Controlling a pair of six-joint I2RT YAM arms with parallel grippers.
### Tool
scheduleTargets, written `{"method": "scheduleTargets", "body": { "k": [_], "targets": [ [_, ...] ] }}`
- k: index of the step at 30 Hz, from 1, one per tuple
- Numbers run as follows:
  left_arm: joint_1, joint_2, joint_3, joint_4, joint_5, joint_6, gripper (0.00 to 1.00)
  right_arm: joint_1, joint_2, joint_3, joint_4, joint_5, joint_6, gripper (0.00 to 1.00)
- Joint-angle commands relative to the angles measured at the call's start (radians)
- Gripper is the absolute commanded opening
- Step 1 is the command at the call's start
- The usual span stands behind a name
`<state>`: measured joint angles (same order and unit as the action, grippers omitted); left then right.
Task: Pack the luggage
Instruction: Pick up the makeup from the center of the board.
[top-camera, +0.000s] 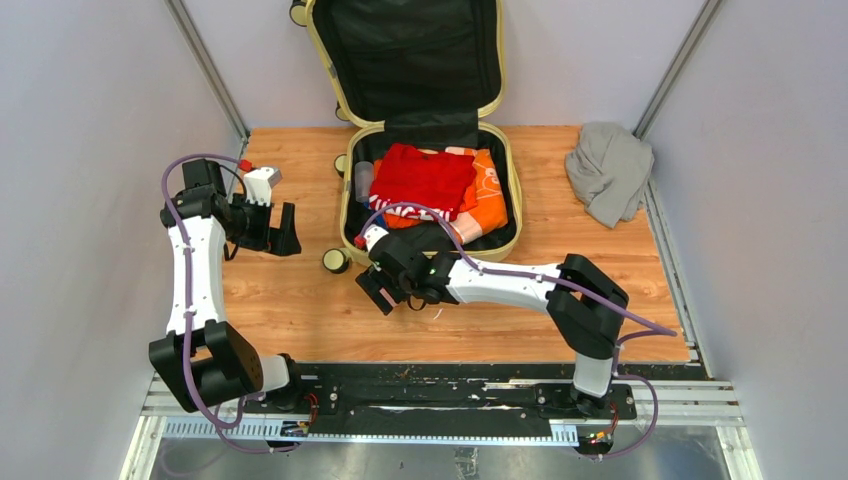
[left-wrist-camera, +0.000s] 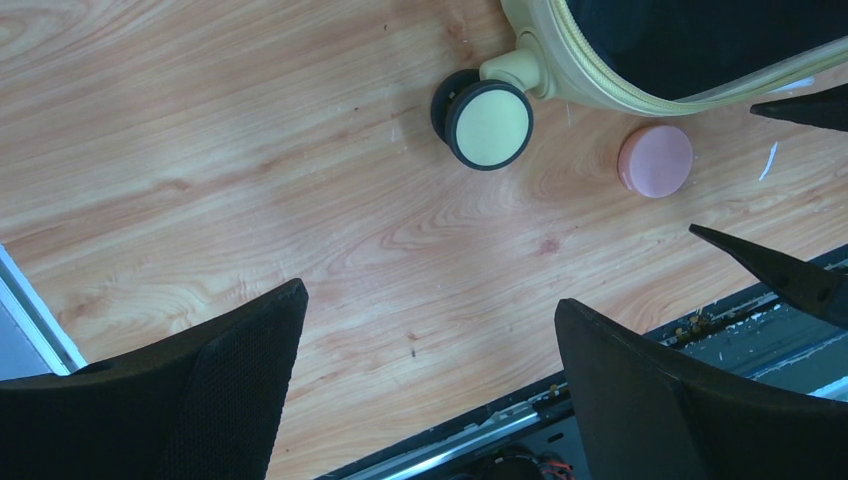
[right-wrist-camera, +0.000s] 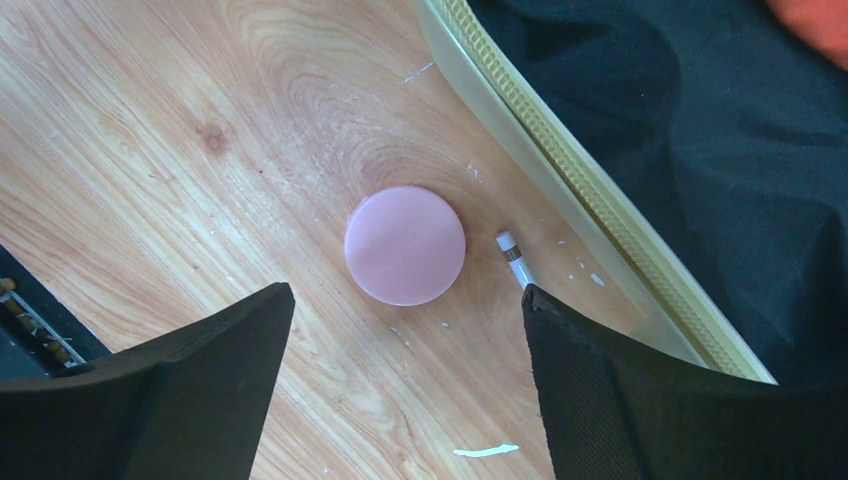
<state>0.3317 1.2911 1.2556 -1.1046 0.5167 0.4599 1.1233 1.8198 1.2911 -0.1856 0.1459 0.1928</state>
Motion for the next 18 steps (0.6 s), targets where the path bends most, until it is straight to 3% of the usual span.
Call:
{"method": "scheduleTargets", "body": {
  "k": [1,18],
  "targets": [
    [0.007,-0.024,-0.003,-0.008,0.018,0.009,1.00,0.013,0.044,0.012,-0.018,0.025,-0.026,0.90],
    [0.007,-0.039,0.017,-0.012,-0.035,0.028,1.00,0.015,0.192,-0.038,0.256,0.039,-0.070,0.89]
  ]
}}
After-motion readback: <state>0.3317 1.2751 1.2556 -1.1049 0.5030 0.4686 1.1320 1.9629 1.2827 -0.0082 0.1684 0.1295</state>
